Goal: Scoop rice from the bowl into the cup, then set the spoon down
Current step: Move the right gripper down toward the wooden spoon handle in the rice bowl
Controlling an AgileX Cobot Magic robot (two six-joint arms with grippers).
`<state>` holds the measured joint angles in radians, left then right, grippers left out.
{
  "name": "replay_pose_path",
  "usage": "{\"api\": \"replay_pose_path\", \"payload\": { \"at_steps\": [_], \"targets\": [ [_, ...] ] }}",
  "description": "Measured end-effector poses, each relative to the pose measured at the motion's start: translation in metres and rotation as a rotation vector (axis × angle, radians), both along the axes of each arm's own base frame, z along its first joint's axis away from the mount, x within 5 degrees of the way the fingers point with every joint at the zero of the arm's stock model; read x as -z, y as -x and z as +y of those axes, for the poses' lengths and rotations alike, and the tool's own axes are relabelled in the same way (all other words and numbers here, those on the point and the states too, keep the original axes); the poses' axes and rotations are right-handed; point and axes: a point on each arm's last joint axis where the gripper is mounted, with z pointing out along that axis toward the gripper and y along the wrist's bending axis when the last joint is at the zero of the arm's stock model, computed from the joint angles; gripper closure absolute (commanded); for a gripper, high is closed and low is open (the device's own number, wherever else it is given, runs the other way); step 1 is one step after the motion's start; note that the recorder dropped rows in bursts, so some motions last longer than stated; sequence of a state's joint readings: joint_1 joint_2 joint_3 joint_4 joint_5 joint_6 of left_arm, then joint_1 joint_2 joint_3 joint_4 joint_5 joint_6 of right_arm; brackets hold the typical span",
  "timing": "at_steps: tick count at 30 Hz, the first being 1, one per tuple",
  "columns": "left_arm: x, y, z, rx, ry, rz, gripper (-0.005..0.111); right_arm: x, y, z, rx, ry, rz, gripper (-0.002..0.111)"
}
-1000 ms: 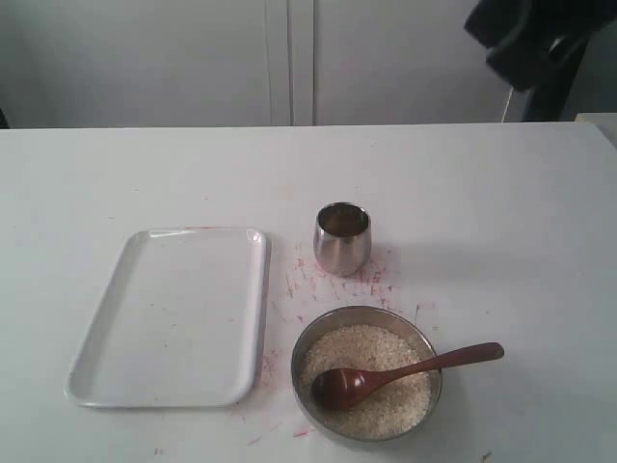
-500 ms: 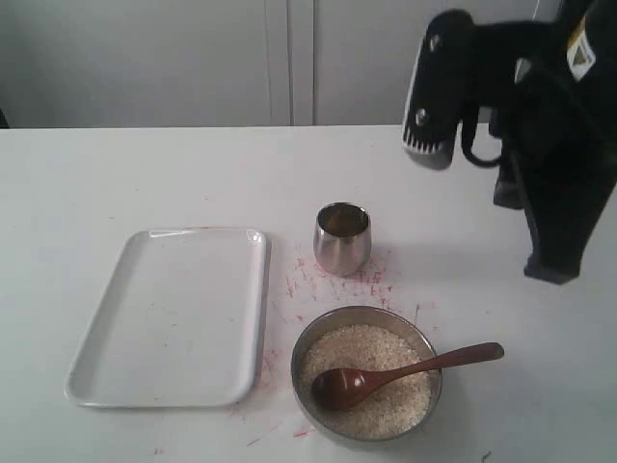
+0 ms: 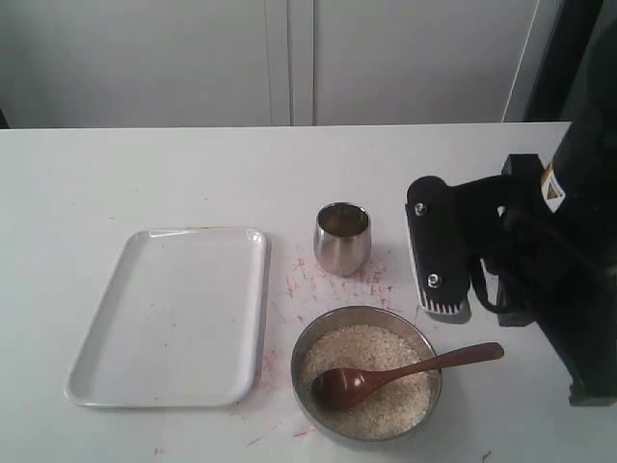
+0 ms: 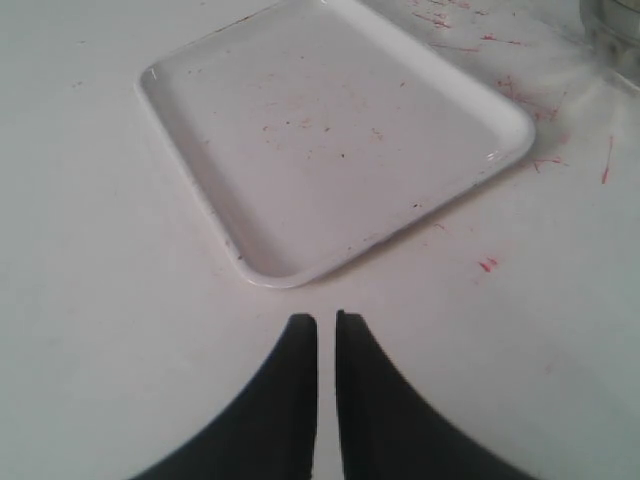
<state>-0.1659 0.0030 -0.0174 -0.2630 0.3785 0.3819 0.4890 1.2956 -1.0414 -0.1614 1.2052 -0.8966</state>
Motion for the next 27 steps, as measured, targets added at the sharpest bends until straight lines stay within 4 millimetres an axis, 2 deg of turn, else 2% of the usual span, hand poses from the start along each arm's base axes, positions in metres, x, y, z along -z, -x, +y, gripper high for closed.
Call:
{"api": "replay_pose_path", "payload": {
  "at_steps": [4,8,11,17,22,27],
  "targets": [
    [0.000,0.000,0.000,0.000,0.000,0.000,0.092,0.015,-0.003,0.002,-0.029,0.025,0.044,0.097],
    [0.000,0.000,0.000,0.000,0.000,0.000,0.092,0.028,-0.007,0.005,-0.035,0.026,0.071,0.079],
    [0.000,0.000,0.000,0.000,0.000,0.000,0.092,0.035,-0.010,0.009,-0.038,0.012,0.076,0.071],
    [0.000,0.000,0.000,0.000,0.000,0.000,0.092,0.047,-0.016,0.012,-0.050,0.004,0.064,0.066],
    [0.000,0.000,0.000,0.000,0.000,0.000,0.092,0.054,-0.020,0.015,-0.090,0.011,0.066,0.055],
    [0.000,0.000,0.000,0.000,0.000,0.000,0.092,0.060,-0.024,0.017,-0.100,0.013,0.071,0.054]
  ]
}}
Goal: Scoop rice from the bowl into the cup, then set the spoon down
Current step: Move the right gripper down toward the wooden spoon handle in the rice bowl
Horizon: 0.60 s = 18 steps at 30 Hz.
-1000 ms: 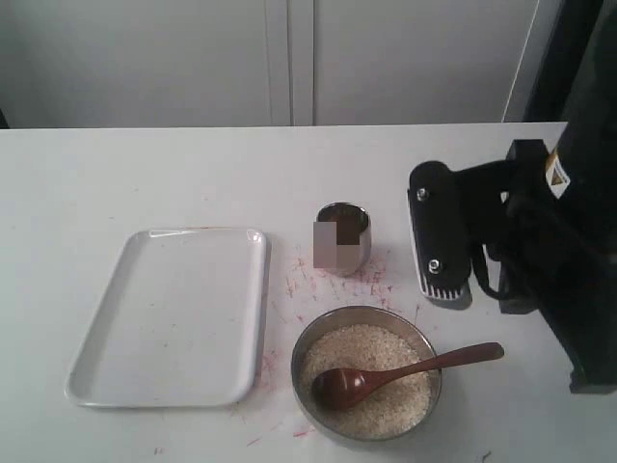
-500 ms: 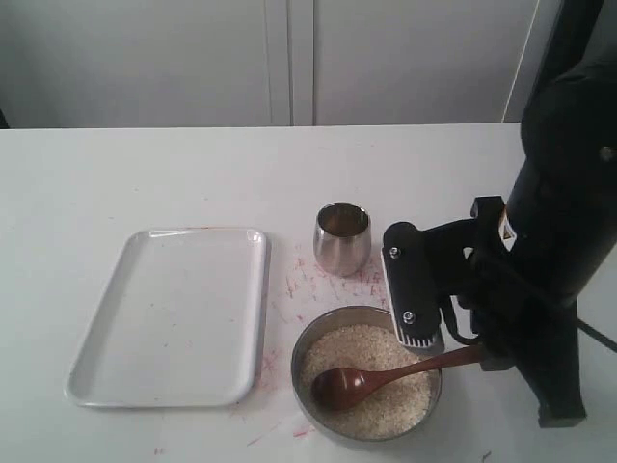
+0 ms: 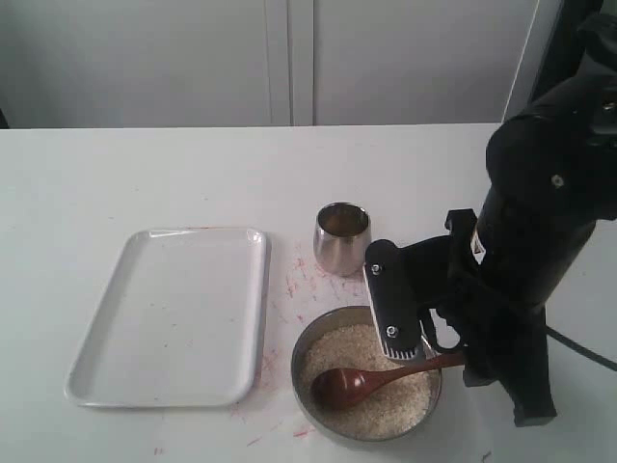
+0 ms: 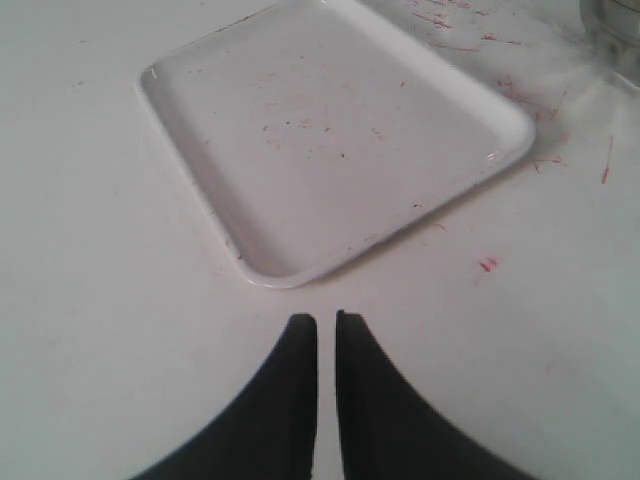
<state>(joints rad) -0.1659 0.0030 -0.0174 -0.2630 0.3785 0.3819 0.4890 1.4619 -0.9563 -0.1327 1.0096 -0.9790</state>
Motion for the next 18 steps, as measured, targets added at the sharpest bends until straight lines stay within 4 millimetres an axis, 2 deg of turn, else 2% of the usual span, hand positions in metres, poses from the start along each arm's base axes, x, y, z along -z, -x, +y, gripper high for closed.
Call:
{"api": "replay_pose_path", "payload": {
  "at_steps": [18],
  "targets": [
    [0.000,0.000,0.000,0.000,0.000,0.000,0.092,0.028,-0.015,0.008,-0.008,0.013,0.034,0.054]
  ]
}}
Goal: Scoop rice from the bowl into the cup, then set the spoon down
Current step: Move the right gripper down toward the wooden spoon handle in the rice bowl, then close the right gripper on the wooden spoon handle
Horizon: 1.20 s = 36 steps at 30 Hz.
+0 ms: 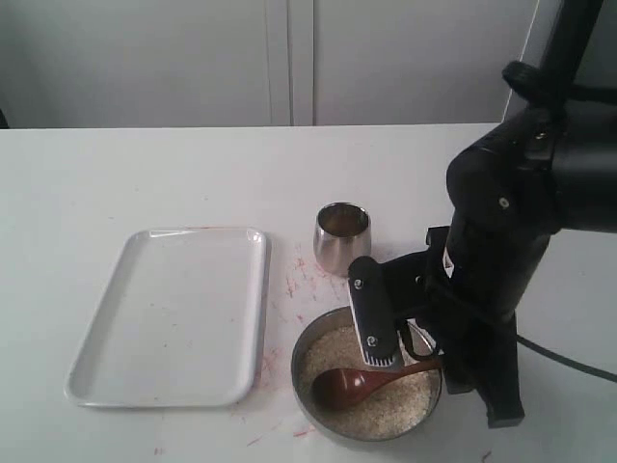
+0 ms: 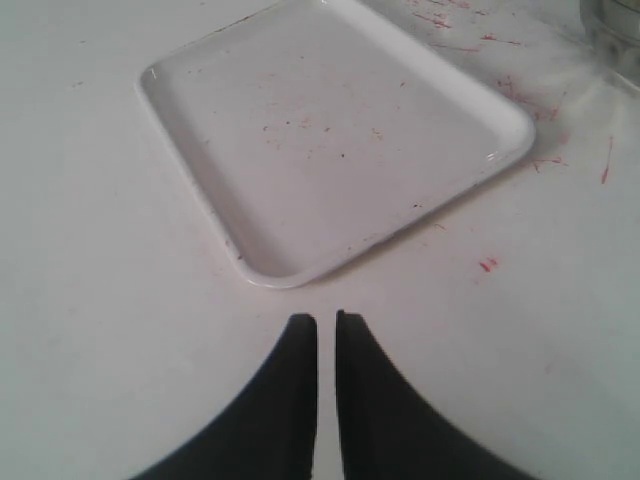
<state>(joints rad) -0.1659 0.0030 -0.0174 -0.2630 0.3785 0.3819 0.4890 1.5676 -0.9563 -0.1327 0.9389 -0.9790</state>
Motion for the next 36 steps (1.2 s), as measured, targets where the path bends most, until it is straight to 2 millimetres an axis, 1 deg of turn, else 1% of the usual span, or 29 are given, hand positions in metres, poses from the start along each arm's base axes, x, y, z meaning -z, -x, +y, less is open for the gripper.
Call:
{"api": "replay_pose_path", "payload": {
  "at_steps": [4,6,11,15,36],
  "targets": [
    [0.0000,0.0000,0.0000,0.000,0.000,0.000,0.092,0.0068,-0.0018,0.0009,0.000,0.011,0.022,0.055],
    [0.0000,0.0000,0.0000,0.000,0.000,0.000,0.092,0.0080,-0.0021,0.0011,0.000,0.014,0.026,0.057],
    [0.0000,0.0000,0.0000,0.000,0.000,0.000,0.092,0.0080,-0.0021,0.0011,0.000,0.014,0.026,0.062],
    [0.0000,0.0000,0.0000,0.000,0.000,0.000,0.092,0.0080,-0.0022,0.0010,-0.001,0.015,0.025,0.064],
    [0.0000,0.0000,0.0000,0.000,0.000,0.000,0.092,0.0076,-0.0039,-0.0016,0.011,0.043,0.005,0.065]
  ]
}}
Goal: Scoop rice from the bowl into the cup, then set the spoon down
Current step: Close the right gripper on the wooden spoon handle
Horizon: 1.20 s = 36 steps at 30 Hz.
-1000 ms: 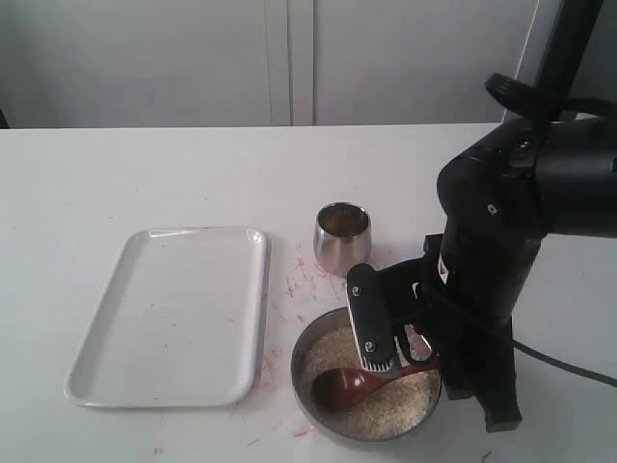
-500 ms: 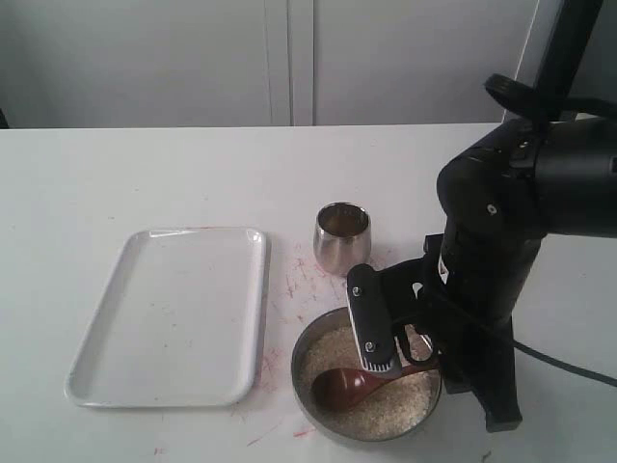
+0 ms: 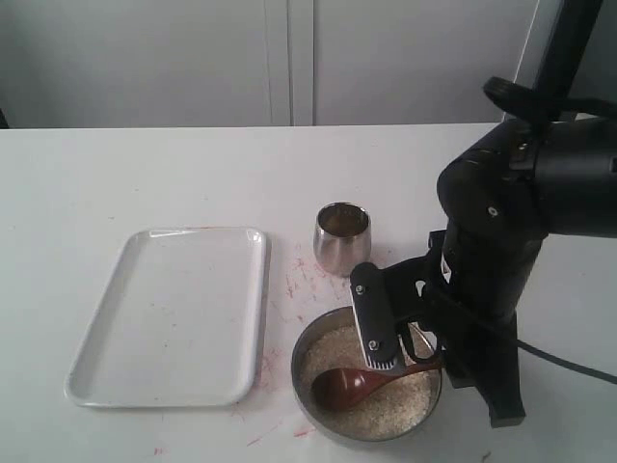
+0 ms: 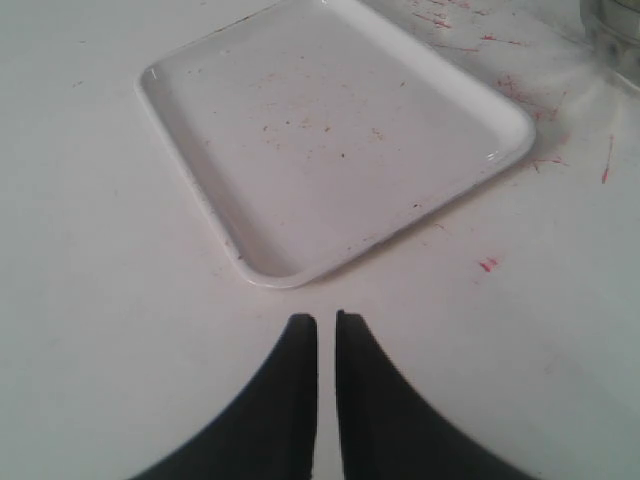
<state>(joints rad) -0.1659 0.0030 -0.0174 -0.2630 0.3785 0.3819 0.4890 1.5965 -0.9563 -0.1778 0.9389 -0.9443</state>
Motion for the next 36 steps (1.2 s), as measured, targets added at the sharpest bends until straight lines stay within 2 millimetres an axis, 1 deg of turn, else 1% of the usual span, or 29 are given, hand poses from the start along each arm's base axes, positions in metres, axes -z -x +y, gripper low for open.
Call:
{"api": "replay_pose_path", "payload": {
  "at_steps": [32,36],
  "targets": [
    [0.0000,0.0000,0.0000,0.000,0.000,0.000,0.092,0.0002,0.0007,0.0011,0.011,-0.013,0.007,0.065],
    [0.0000,0.0000,0.0000,0.000,0.000,0.000,0.092,0.0002,0.0007,0.0011,0.011,-0.013,0.007,0.072]
  ]
}}
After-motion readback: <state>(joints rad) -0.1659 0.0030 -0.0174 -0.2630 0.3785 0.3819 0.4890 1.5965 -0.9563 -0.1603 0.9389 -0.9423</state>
